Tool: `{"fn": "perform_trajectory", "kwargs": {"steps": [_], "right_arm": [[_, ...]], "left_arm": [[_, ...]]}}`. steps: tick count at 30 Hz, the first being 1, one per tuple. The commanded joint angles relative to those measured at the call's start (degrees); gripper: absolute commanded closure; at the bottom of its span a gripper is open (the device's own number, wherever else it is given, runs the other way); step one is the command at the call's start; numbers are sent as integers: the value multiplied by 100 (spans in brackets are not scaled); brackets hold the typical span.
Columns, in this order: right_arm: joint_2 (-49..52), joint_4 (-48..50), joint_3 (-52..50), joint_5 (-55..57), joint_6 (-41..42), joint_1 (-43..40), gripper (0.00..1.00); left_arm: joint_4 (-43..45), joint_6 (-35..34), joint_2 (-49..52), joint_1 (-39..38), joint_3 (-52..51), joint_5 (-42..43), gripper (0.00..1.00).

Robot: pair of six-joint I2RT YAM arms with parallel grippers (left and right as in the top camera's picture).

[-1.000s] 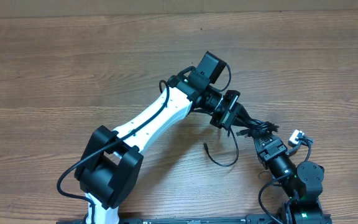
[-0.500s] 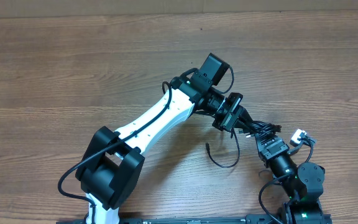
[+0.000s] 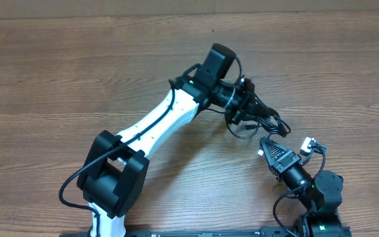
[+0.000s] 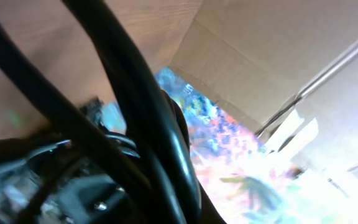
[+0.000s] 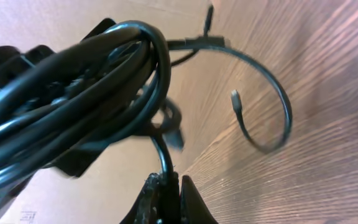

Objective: Untangle cables

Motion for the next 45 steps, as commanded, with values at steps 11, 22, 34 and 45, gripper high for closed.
{"fn": "perform_trajectory", "kwargs": {"steps": [11, 22, 34, 45], "right_arm": [[-7, -190, -59, -404, -20, -11, 83], [-7, -212, -59, -378, -564, -11, 47], [-7, 385, 120, 42, -949, -11, 54], [4, -83, 404, 474, -955, -11, 57]], "left_arm": [[-111, 2743, -76, 439, 114, -485, 96], [-291, 7086, -76, 424, 114, -1069, 96], [-785, 8789, -76, 426, 114, -1012, 96], [-970, 8874, -76, 415, 114, -391, 96]]}}
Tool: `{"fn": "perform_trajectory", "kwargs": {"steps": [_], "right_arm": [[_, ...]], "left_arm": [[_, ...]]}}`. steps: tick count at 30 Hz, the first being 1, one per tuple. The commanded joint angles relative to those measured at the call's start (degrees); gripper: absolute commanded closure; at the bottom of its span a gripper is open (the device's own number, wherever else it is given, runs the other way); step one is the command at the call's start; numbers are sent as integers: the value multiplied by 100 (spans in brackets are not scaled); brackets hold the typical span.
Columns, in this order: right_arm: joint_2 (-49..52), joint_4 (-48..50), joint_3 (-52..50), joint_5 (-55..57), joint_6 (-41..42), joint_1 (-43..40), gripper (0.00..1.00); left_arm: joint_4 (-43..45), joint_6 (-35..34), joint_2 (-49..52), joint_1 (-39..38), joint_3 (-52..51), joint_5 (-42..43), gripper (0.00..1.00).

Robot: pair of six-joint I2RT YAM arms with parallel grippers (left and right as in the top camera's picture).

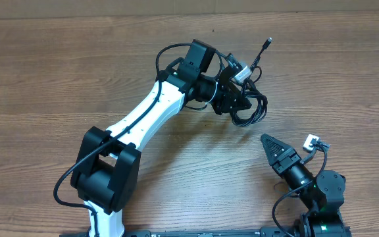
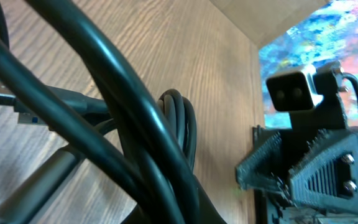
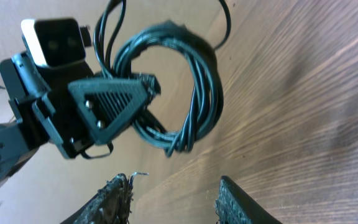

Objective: Untangle cables

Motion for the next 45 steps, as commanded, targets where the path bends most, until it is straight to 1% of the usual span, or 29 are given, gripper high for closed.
{"fn": "perform_trajectory", "kwargs": {"steps": [1, 4, 7, 11, 15, 20, 23, 24, 29, 33, 36, 39, 41, 43, 45], "right_arm": [[2, 39, 208, 278, -74, -11, 57], [17, 28, 208, 350, -330, -11, 57], [83, 61, 205, 354, -330, -7, 57], [153, 101, 205, 590, -330, -7, 56], [184, 210, 205, 584, -308, -7, 56], [184, 273, 205, 533, 20, -4, 57], [184, 273, 205, 442, 22, -4, 60], [184, 273, 205, 415, 22, -4, 63], [184, 275, 205, 367, 17, -4, 81], [184, 367, 205, 308, -28, -4, 86], [184, 426, 205, 212, -72, -4, 90], [184, 417, 205, 118, -356, -4, 96], [184, 426, 205, 0, -374, -4, 96], [184, 481, 205, -280, -605, -4, 96], [184, 472, 205, -603, -815, -4, 96]], "left_arm": [[-72, 195, -76, -50, 114, 573, 96], [-164, 192, -76, -50, 114, 1178, 96], [-245, 190, -76, -68, 114, 1523, 96], [-496, 192, -76, -127, 114, 1692, 96], [-673, 190, -76, -192, 114, 1751, 96], [-669, 192, -76, -284, 114, 1707, 95], [-675, 190, -76, -326, 114, 1600, 96], [-673, 190, -76, -334, 114, 1582, 96], [-758, 190, -76, -367, 114, 1585, 96], [-807, 184, -76, -380, 114, 1589, 96], [-800, 37, -76, -380, 114, 1611, 96], [-798, -138, -76, -404, 114, 1606, 96], [-769, -160, -76, -415, 114, 1604, 96], [-708, -195, -76, -415, 114, 1600, 96], [-479, -393, -76, -400, 114, 1578, 96]]}}
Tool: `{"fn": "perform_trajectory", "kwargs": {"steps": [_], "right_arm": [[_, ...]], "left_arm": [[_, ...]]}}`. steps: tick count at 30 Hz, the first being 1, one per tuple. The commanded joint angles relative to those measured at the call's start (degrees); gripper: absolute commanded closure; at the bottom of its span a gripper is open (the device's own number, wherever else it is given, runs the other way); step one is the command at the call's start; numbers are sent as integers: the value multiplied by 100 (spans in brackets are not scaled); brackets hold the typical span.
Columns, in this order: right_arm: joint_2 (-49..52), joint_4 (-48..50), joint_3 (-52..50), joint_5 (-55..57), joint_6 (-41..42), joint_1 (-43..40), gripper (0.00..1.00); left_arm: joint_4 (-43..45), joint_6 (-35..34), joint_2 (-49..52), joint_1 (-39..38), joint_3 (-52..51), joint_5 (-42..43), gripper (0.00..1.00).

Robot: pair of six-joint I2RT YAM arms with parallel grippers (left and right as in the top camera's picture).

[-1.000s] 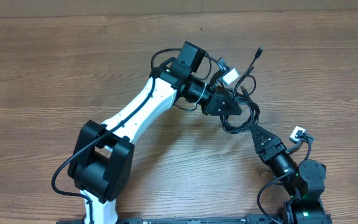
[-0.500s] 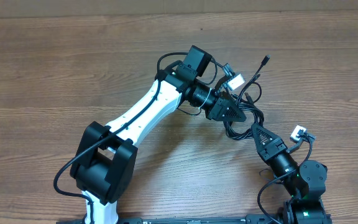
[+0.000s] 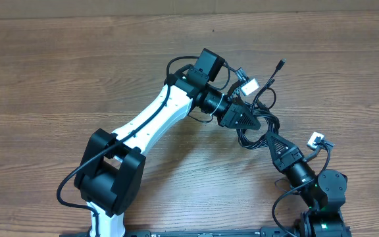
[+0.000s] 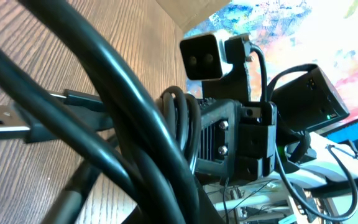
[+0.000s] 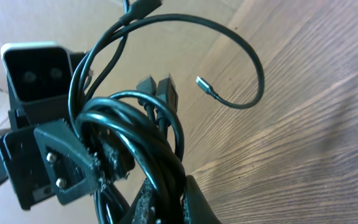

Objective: Untangle cables

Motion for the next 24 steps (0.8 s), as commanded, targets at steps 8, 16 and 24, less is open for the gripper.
{"fn": "perform_trajectory", "kwargs": {"steps": [8, 16, 24], "right_arm": [[-17, 343, 157, -1917, -546, 35, 96], [-17, 1757, 157, -3279, -546, 35, 96], [-17, 2835, 157, -3307, -518, 33, 96]], "left_arm": [[1233, -1399, -76, 109, 114, -651, 96], [776, -1517, -76, 96, 114, -2109, 96], [448, -1670, -76, -33, 111, -2426, 96]]}}
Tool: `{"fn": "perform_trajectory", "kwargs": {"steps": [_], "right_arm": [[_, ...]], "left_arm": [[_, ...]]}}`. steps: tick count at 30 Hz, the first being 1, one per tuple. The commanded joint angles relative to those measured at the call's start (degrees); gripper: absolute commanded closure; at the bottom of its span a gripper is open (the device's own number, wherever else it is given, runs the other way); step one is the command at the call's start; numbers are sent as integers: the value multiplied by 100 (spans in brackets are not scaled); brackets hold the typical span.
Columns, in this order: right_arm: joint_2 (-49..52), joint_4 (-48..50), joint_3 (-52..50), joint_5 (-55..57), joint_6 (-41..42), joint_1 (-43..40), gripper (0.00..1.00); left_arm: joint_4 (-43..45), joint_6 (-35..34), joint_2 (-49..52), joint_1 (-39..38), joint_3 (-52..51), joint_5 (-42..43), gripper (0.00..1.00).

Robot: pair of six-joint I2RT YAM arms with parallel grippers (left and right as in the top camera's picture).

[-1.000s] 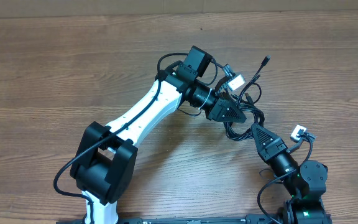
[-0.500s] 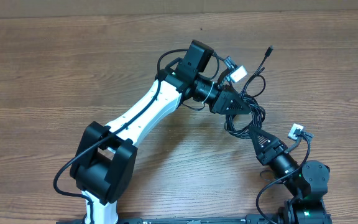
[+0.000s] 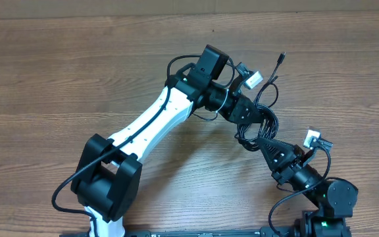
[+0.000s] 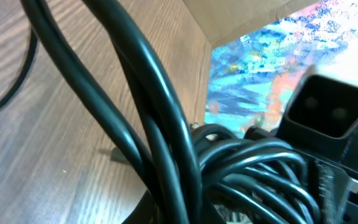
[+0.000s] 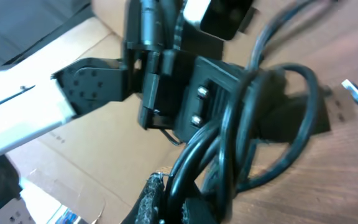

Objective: Untangle cables

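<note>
A tangled bundle of black cables [image 3: 256, 122] hangs between my two grippers above the wooden table [image 3: 77, 79]. My left gripper [image 3: 247, 110] is shut on the bundle's upper part, and thick strands [image 4: 166, 124] fill the left wrist view. My right gripper [image 3: 267, 146] is shut on the lower strands [image 5: 241, 124], which run between its fingers [image 5: 160, 193]. One loose cable end [image 3: 281, 58] sticks out toward the far side. A small metal plug tip [image 5: 351, 89] shows at the right of the right wrist view.
The white left arm [image 3: 156, 118] reaches diagonally across the table's middle. A cardboard wall [image 3: 176, 6] runs along the far edge. The right arm's base [image 3: 328, 197] sits at the near right edge.
Both grippers still hold the bundle. The right arm has swung a little to the right and nearer, the left wrist has turned, and the bundle is drawn longer between them.
First the left gripper held the bundle while the right was shut on one strand. Then the right gripper stood open and empty, with the left holding the bundle farther back. After that the bundle was back at the right gripper, shut on it, as now.
</note>
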Motion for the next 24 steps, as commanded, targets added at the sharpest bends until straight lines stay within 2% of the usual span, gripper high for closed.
{"fn": "perform_trajectory", "kwargs": {"steps": [1, 4, 6, 9, 11, 16, 20, 24], "right_arm": [[-199, 800, 175, -1373, -125, 170, 96], [-199, 1292, 175, -1384, -131, 168, 96], [-199, 1292, 175, -1292, -136, 162, 96], [-199, 756, 175, -1093, -251, 164, 96], [-199, 63, 175, -826, -459, 164, 95], [-199, -2094, 175, 761, -452, 164, 66], [-199, -3303, 175, 1982, -455, 164, 53], [-199, -3316, 205, 2212, -717, 166, 50]], "left_arm": [[-61, -157, 129, 33, 107, -1652, 96], [-356, -164, 129, 20, 107, -2494, 96], [-542, -168, 129, 20, 107, -2896, 96], [-660, -190, 129, 52, 107, -3101, 95], [-645, -234, 129, 98, 109, -3163, 96], [-518, -525, 129, 313, 109, -2883, 96], [-509, -501, 129, 494, 109, -2710, 96], [-509, -481, 129, 632, 109, -2966, 96]]}}
